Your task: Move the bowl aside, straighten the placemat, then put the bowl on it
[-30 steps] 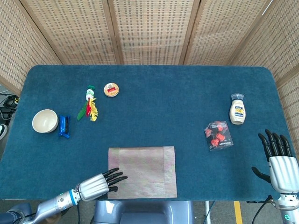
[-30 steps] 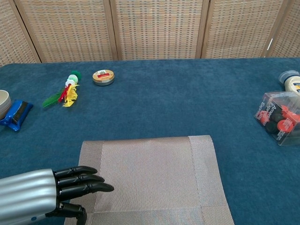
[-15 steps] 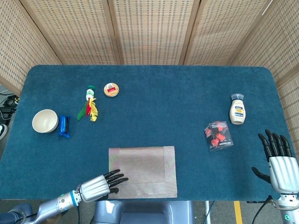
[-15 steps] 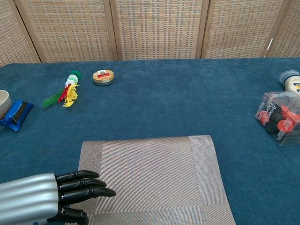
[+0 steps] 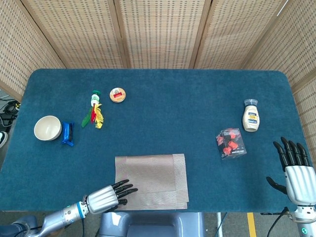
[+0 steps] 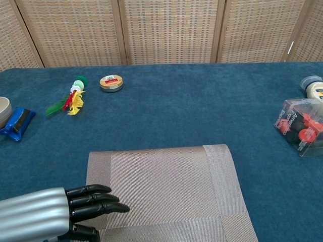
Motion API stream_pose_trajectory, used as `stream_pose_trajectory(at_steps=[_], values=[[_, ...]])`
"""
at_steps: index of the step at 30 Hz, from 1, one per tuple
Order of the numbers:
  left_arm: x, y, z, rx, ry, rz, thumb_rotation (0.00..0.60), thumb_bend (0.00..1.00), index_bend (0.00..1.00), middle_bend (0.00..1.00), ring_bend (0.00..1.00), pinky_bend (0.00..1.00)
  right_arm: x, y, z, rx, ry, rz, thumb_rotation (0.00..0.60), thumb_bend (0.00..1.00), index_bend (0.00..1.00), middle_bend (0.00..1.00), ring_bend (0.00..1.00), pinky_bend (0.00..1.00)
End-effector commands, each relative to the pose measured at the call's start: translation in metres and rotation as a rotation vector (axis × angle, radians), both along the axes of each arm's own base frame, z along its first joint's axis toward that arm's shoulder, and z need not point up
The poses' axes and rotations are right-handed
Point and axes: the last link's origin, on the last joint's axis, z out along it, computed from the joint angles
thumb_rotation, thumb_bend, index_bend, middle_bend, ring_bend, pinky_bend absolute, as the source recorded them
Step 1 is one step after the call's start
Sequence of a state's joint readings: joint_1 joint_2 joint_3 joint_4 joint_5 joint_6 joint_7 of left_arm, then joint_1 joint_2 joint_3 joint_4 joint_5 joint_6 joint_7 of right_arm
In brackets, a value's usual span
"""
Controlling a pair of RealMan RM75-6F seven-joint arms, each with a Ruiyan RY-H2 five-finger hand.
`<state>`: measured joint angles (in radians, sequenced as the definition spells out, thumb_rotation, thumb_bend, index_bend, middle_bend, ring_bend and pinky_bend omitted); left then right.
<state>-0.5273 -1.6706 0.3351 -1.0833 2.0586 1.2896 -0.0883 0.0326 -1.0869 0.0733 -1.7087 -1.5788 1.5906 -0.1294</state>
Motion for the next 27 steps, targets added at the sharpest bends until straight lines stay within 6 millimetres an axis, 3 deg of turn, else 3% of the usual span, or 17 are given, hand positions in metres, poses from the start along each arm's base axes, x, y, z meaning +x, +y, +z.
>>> stream_pose_trajectory(at_steps=[1, 6, 11, 17, 21, 27], values=[[0.001, 0.0, 0.0, -0.002, -0.003, 0.002, 0.6, 0.49, 0.42, 0.0, 0.0, 0.0, 0.0, 0.0, 0.0, 0.0, 0.0, 0.0, 0.6, 0.0, 0.11, 0.0, 0.0, 0.0], [0.001, 0.001, -0.002, -0.002, 0.001, 0.008, 0.6, 0.49, 0.44, 0.0, 0.0, 0.0, 0.0, 0.0, 0.0, 0.003, -0.001, 0.0, 0.6, 0.0, 0.11, 0.0, 0.0, 0.0], [0.002, 0.002, -0.004, 0.0, 0.004, 0.02, 0.6, 0.49, 0.57, 0.0, 0.0, 0.0, 0.0, 0.0, 0.0, 0.003, -0.001, 0.0, 0.6, 0.0, 0.11, 0.0, 0.0, 0.0], [0.004, 0.003, -0.006, 0.009, -0.005, 0.028, 0.6, 0.49, 0.63, 0.0, 0.0, 0.0, 0.0, 0.0, 0.0, 0.002, -0.004, 0.003, 0.6, 0.0, 0.11, 0.0, 0.0, 0.0], [0.008, 0.005, -0.007, 0.019, -0.021, 0.04, 0.6, 0.54, 0.67, 0.0, 0.0, 0.0, 0.0, 0.0, 0.0, 0.003, -0.005, 0.003, 0.6, 0.0, 0.11, 0.0, 0.0, 0.0], [0.017, 0.012, -0.005, 0.032, -0.058, 0.067, 0.6, 0.6, 0.82, 0.0, 0.0, 0.0, 0.001, 0.0, 0.0, 0.002, -0.005, 0.003, 0.6, 0.0, 0.11, 0.0, 0.0, 0.0]])
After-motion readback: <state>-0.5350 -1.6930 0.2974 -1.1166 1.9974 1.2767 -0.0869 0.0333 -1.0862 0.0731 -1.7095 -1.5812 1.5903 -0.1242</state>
